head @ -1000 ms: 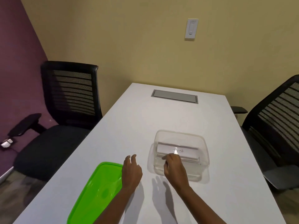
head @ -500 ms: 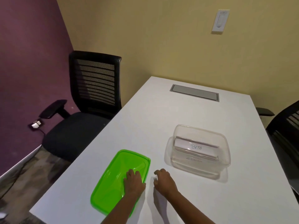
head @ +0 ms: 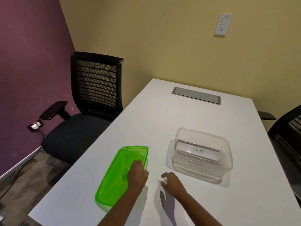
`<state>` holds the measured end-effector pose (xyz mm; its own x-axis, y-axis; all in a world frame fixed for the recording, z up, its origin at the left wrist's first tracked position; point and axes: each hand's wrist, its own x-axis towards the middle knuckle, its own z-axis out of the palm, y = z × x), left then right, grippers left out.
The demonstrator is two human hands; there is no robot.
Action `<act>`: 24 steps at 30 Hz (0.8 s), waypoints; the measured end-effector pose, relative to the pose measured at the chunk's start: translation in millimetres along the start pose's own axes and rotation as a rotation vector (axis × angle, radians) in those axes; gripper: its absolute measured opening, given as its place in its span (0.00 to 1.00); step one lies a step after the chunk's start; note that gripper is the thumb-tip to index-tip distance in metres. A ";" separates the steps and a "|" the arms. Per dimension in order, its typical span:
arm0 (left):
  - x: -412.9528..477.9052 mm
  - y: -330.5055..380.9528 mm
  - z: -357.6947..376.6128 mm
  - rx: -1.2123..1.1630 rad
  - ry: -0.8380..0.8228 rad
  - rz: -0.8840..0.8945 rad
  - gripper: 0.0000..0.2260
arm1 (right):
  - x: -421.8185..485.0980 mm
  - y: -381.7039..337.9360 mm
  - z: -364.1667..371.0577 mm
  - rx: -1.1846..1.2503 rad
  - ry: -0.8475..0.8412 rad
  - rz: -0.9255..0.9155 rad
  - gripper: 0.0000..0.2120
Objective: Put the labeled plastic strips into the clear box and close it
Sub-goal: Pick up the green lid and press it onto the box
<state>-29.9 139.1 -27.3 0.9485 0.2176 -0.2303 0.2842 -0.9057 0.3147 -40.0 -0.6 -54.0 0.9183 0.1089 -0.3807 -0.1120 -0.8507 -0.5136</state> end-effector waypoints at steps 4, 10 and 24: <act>9.3 13.3 -29.5 -0.120 0.069 -0.006 0.13 | 7.4 -6.8 -26.2 0.143 0.047 0.010 0.17; 11.1 34.7 -79.4 -0.374 0.203 0.136 0.06 | 12.5 -23.6 -71.4 0.332 0.195 -0.042 0.16; 19.9 98.3 -155.8 -0.685 0.067 0.651 0.09 | 6.1 0.3 -192.5 0.511 0.699 -0.229 0.33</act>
<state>38.7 111.2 142.5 0.9496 -0.2155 0.2275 -0.3034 -0.4504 0.8397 38.7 -99.2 91.5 0.9417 -0.2326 0.2429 0.1001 -0.4956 -0.8627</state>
